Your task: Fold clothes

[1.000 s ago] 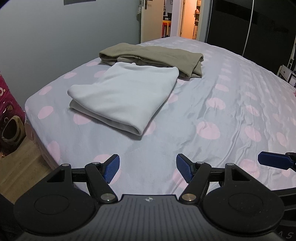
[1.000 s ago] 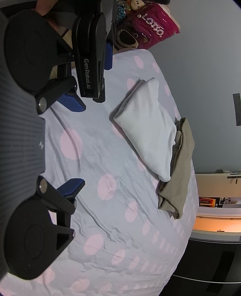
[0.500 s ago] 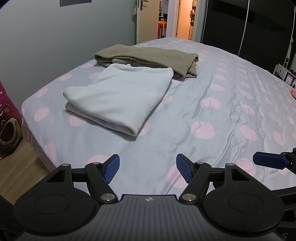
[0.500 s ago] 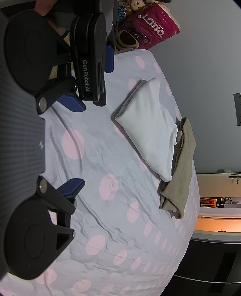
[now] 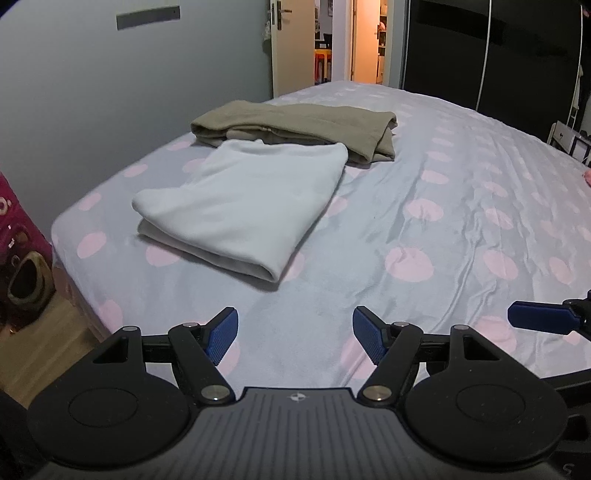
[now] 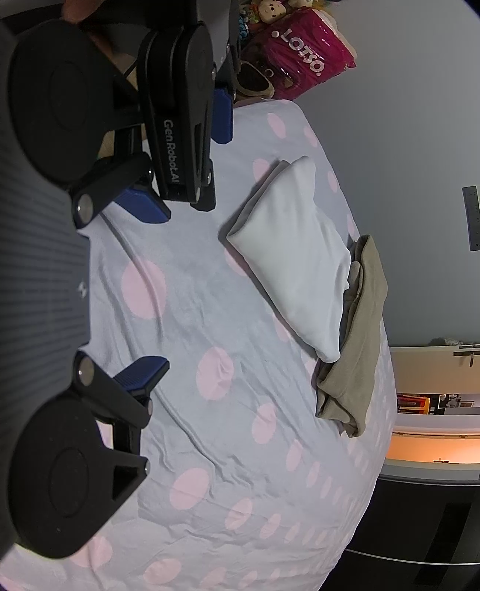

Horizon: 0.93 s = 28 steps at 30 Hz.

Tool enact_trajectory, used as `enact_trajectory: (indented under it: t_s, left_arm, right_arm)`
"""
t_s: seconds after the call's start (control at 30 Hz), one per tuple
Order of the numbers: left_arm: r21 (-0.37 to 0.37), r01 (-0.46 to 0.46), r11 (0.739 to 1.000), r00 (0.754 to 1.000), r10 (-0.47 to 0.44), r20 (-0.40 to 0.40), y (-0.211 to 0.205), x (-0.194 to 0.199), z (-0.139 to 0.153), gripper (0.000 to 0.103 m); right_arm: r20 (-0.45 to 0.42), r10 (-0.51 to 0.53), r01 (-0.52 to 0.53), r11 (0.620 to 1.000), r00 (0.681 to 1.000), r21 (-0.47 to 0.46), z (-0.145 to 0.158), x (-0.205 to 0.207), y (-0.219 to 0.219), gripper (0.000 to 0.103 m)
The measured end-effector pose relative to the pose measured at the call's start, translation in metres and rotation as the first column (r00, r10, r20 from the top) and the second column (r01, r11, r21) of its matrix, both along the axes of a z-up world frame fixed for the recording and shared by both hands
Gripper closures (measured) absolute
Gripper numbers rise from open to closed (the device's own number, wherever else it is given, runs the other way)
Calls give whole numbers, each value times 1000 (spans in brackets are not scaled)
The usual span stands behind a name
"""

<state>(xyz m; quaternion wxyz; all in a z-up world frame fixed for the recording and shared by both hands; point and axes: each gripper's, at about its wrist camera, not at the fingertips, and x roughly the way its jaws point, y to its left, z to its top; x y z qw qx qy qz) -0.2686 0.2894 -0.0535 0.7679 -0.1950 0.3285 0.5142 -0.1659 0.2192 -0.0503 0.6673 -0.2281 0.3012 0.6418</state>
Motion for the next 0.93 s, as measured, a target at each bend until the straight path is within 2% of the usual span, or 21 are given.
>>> enact_trajectory:
  t_s: [0.1, 0.93]
  left_arm:
    - [17, 0, 1000, 1000, 0, 1, -2, 0, 2, 34]
    - [6, 14, 1000, 1000, -15, 27, -4, 0, 4, 34]
  right_arm:
    - [-1, 0, 0, 1000, 1000, 2, 0, 0, 0, 22]
    - [6, -1, 1, 1000, 1000, -1, 2, -1, 0, 22]
